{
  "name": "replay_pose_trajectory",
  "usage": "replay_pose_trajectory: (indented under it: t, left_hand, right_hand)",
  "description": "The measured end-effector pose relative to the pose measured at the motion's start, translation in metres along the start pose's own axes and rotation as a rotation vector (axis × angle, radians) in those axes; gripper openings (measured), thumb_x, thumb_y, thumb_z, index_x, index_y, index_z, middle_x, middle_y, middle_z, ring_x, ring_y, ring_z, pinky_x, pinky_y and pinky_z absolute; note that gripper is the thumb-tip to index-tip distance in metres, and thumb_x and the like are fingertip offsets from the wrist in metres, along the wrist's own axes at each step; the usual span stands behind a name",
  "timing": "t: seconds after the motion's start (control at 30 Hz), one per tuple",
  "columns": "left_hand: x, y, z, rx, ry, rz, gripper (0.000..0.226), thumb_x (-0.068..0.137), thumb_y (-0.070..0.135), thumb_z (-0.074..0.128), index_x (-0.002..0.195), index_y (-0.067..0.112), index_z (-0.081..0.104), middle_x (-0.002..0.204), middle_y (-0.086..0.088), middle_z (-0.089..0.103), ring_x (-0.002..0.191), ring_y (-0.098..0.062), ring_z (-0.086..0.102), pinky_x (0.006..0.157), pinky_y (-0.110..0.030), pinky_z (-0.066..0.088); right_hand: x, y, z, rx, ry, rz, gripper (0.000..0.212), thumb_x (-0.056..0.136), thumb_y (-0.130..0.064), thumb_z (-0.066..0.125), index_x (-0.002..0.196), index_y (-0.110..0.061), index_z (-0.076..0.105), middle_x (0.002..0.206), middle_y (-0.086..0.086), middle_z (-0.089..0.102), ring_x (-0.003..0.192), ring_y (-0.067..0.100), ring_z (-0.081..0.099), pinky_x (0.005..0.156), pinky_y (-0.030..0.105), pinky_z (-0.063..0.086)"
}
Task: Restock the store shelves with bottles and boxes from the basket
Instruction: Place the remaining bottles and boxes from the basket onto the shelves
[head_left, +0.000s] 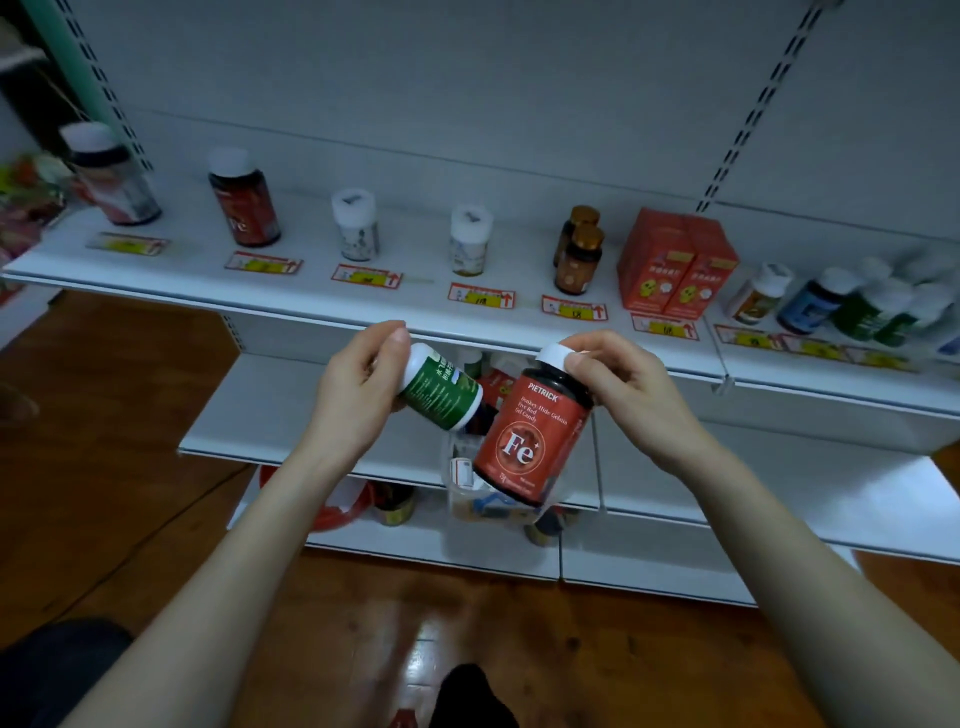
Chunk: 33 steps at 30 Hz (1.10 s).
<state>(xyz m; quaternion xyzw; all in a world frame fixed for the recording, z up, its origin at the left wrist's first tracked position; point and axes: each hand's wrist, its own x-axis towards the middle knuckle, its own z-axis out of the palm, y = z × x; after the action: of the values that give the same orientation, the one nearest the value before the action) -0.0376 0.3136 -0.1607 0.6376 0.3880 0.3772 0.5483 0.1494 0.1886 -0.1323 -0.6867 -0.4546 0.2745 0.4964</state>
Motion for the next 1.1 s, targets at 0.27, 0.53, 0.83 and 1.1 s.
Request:
replay_pose_trajectory:
  t: [0.27, 0.53, 0.83, 1.1]
  left_hand:
    - [-0.011, 0.011, -0.019, 0.070, 0.109, 0.028, 0.026, 0.094, 0.022, 0.050, 0.118, 0.015, 0.055, 0.108, -0.005, 0.055, 0.089, -0.008, 0.057, 0.069, -0.021, 0.056]
    - [-0.037, 0.001, -0.094, 0.240, 0.276, -0.018, 0.060, 0.076, 0.058, 0.047, 0.125, 0.023, 0.054, 0.114, 0.000, 0.057, 0.105, -0.020, 0.057, 0.088, -0.049, 0.051]
    - [-0.032, -0.017, -0.207, 0.380, 0.428, 0.002, 0.037, 0.091, 0.027, 0.055, 0.128, 0.020, 0.052, 0.112, 0.000, 0.050, 0.103, -0.013, 0.049, 0.089, -0.038, 0.050]
    - [0.007, -0.028, -0.297, 0.376, 0.342, 0.066, 0.036, 0.086, 0.023, 0.061, 0.122, 0.021, 0.056, 0.110, 0.003, 0.053, 0.088, 0.006, 0.049, 0.080, -0.022, 0.046]
  right_hand:
    - [0.024, -0.024, 0.011, 0.011, -0.041, -0.042, 0.009, 0.090, -0.023, 0.055, 0.083, -0.029, 0.058, 0.074, -0.009, 0.061, 0.062, -0.002, 0.057, 0.061, 0.024, 0.046]
    - [0.062, -0.054, 0.071, 0.037, -0.228, -0.118, 0.012, 0.089, -0.019, 0.057, 0.083, -0.029, 0.059, 0.078, -0.005, 0.063, 0.065, -0.002, 0.058, 0.066, 0.020, 0.047]
    - [0.106, -0.099, 0.189, -0.131, -0.362, -0.295, 0.016, 0.081, -0.014, 0.068, 0.086, -0.027, 0.061, 0.088, -0.010, 0.063, 0.078, 0.004, 0.058, 0.074, 0.018, 0.048]
    - [0.169, -0.138, 0.252, -0.405, -0.250, -0.329, 0.020, 0.078, -0.013, 0.070, 0.096, -0.019, 0.062, 0.103, 0.010, 0.065, 0.096, 0.030, 0.062, 0.089, 0.043, 0.049]
